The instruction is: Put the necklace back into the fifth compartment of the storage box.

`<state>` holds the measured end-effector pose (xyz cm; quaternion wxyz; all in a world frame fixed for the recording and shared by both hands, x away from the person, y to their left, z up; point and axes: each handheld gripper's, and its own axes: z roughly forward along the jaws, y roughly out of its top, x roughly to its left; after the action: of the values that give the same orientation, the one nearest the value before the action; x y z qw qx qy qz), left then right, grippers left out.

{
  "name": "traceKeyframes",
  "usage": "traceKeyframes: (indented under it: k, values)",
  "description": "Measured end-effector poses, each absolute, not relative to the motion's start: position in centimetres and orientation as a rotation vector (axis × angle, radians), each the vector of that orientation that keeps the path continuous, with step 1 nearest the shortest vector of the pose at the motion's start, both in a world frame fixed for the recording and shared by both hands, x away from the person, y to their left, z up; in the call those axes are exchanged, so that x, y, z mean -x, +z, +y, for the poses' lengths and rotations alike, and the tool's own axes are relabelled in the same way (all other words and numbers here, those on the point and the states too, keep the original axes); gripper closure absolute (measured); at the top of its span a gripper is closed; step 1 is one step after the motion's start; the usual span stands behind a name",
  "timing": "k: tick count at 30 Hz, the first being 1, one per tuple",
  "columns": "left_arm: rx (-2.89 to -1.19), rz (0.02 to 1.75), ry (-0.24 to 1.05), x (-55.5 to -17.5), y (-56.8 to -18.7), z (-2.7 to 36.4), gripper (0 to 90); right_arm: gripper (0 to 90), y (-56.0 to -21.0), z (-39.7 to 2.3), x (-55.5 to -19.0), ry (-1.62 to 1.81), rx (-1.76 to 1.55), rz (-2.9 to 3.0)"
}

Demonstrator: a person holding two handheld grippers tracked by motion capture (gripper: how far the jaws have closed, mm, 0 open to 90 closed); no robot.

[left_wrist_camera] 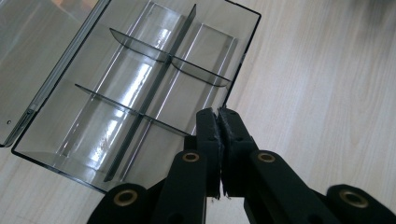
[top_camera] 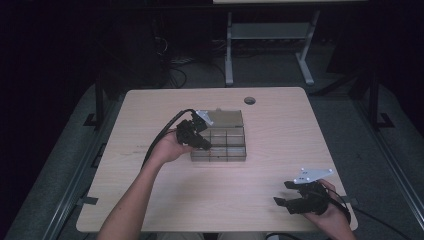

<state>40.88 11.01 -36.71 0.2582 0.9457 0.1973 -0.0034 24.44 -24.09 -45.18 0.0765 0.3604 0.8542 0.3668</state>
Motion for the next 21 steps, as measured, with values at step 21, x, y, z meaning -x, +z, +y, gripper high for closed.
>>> traceKeyframes:
  k: [21]
  values:
    - [-2.578, 0.523, 0.006, -42.3, -36.6, 8.9, 87.6, 29.2, -45.1, -24.2, -24.4, 1.107, -1.077, 2.560]
